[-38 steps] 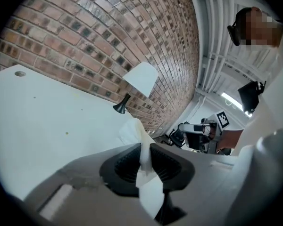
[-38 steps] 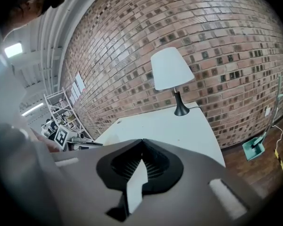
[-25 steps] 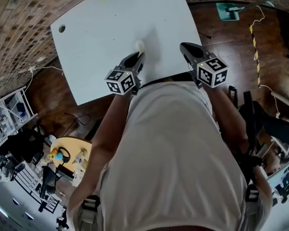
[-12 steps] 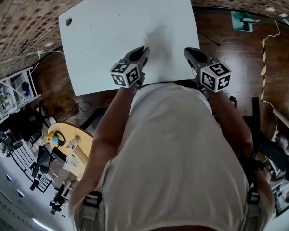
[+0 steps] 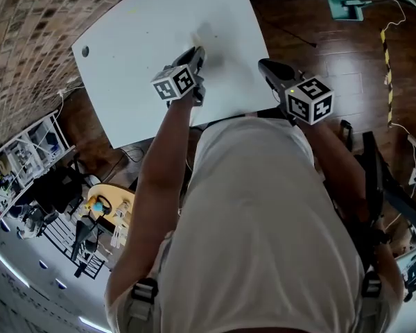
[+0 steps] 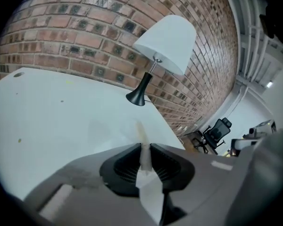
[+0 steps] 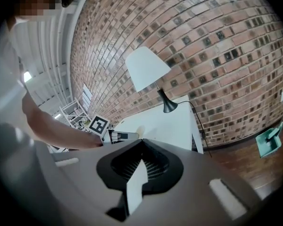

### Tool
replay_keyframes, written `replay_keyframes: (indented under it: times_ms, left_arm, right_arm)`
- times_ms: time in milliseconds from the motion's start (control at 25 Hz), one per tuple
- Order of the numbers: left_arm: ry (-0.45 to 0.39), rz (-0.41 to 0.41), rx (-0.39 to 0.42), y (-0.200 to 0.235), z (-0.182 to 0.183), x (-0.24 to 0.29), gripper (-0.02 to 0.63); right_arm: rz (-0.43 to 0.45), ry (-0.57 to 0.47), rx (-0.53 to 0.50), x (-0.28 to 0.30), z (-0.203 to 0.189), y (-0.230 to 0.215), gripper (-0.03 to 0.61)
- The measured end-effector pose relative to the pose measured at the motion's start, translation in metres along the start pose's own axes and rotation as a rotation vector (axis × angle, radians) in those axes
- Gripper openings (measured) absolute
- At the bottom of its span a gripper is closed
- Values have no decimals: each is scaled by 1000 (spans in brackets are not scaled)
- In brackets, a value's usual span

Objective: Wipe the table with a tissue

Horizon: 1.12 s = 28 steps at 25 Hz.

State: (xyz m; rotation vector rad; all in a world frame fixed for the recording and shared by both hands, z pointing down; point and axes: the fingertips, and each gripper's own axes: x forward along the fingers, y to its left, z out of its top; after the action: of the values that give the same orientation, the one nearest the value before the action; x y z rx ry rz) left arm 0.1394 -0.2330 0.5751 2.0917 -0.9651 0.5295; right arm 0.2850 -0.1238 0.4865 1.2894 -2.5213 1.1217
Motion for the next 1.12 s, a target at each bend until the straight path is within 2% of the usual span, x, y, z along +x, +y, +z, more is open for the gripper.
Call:
replay_keyframes:
  times_ms: [200, 400, 600, 840, 1120]
  left_arm:
    - [68, 86, 64, 13, 3, 23, 63]
    - [155, 121, 216, 1, -1, 46, 63]
    - [172, 173, 280, -4, 0, 47, 63]
    - [194, 137, 341, -28, -6, 61, 61]
    - [259, 64, 319, -51, -20, 68, 61]
  right_arm:
    - [-6, 0, 40, -17, -10, -10, 6]
    - [-13, -11, 79, -34, -12, -28, 6]
    - [-12, -32, 106, -42, -6, -39, 6]
    - [11, -19, 104, -41, -7, -37, 6]
    - [48, 11, 84, -37, -10, -29, 6]
